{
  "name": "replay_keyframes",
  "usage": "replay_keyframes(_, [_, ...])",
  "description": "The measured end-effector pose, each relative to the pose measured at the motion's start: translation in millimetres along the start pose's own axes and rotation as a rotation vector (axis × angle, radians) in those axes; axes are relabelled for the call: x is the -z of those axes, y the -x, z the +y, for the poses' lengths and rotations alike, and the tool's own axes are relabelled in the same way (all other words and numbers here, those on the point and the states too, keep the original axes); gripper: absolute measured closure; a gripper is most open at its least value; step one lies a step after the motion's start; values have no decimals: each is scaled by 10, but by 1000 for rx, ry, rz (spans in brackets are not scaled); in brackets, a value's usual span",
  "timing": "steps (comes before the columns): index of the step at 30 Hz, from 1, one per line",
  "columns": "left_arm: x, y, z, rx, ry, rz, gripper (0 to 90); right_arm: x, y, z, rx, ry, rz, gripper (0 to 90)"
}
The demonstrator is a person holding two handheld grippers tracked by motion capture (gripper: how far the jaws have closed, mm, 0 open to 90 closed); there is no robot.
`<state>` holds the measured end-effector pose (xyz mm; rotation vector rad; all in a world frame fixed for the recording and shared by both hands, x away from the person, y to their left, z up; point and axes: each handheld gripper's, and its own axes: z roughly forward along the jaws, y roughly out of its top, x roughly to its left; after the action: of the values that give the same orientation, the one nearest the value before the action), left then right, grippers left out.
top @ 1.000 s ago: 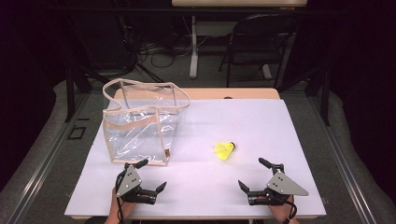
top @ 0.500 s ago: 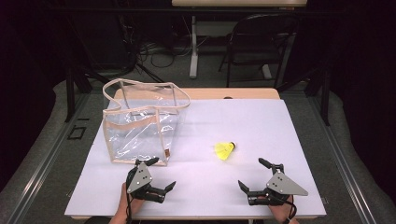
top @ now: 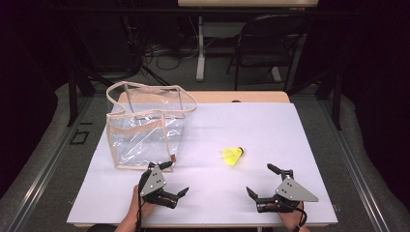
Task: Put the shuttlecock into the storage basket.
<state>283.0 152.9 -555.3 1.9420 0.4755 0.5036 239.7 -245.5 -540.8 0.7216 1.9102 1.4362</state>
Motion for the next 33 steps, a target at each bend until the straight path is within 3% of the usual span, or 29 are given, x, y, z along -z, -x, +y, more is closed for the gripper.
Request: replay_keyframes(33, [-343,-61,222,-32,-29,-58,0,-22,-2,-12,-4,-6,15,4])
